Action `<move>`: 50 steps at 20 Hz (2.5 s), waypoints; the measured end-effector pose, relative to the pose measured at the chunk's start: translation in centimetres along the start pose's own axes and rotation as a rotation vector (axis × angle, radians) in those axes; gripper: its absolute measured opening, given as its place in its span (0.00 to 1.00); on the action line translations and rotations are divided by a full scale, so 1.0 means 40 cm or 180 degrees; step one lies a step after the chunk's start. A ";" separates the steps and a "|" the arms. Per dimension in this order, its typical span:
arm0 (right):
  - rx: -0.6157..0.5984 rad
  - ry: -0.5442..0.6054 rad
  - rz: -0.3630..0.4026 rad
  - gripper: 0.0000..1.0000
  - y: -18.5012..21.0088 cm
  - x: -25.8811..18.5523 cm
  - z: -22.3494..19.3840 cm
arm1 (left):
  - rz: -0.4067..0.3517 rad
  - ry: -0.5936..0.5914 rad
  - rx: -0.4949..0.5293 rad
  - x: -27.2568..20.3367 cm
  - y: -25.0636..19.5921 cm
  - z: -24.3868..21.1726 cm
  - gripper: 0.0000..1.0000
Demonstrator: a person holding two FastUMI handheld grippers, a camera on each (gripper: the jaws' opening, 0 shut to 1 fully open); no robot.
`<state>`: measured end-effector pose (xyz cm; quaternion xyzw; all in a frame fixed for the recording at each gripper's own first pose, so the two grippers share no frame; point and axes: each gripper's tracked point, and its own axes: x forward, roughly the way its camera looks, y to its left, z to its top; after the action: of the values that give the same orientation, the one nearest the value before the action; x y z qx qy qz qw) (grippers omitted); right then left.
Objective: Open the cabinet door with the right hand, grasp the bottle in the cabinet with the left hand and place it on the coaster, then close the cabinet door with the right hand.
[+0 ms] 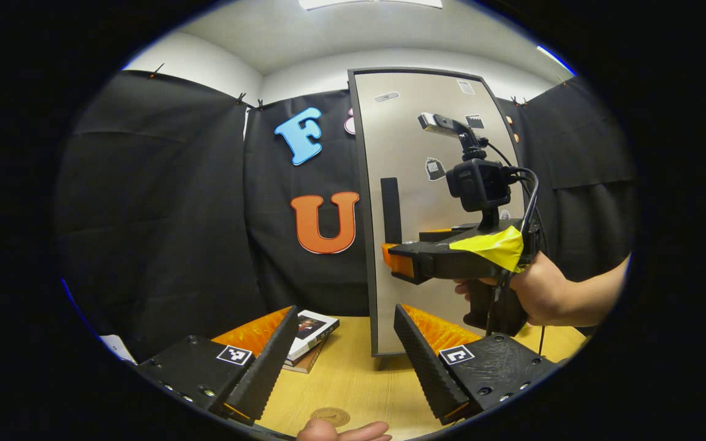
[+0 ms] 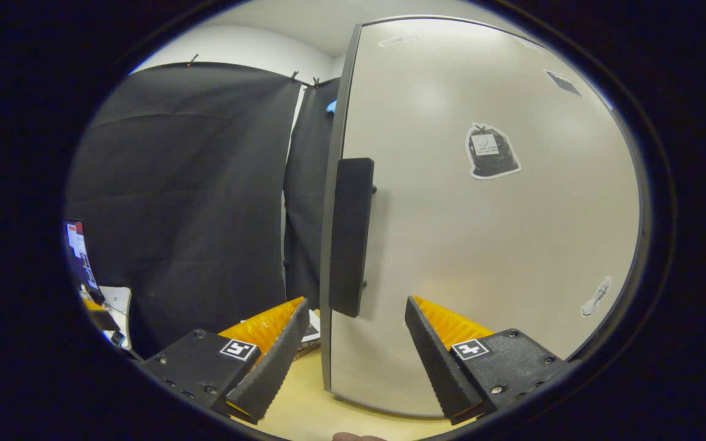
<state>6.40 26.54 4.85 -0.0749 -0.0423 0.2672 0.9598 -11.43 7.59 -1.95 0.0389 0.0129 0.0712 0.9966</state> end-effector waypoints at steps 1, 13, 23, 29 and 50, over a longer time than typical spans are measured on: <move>-0.0005 -0.0046 0.0042 1.00 0.009 0.006 0.019 | -0.0007 0.0025 -0.0006 0.001 0.001 -0.007 0.95; 0.0051 -0.0056 -0.0062 0.22 0.011 0.062 0.041 | -0.0072 0.0228 0.0029 -0.008 0.005 -0.065 0.95; 0.0059 0.0029 -0.0024 0.10 0.022 0.047 0.039 | -0.0022 0.0347 -0.0005 -0.006 0.031 -0.100 0.95; 0.0156 0.0049 0.0090 0.10 0.035 0.014 0.039 | -0.0024 0.0480 -0.0020 0.001 0.044 -0.140 0.95; 0.0308 0.0063 0.0276 0.10 0.007 -0.019 0.022 | -0.0314 0.0506 -0.0128 0.012 -0.015 -0.164 0.95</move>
<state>5.51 26.47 5.66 -0.0328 -0.0166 0.3095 0.9502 -11.09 7.56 -8.56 0.0124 0.0925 0.0251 0.9953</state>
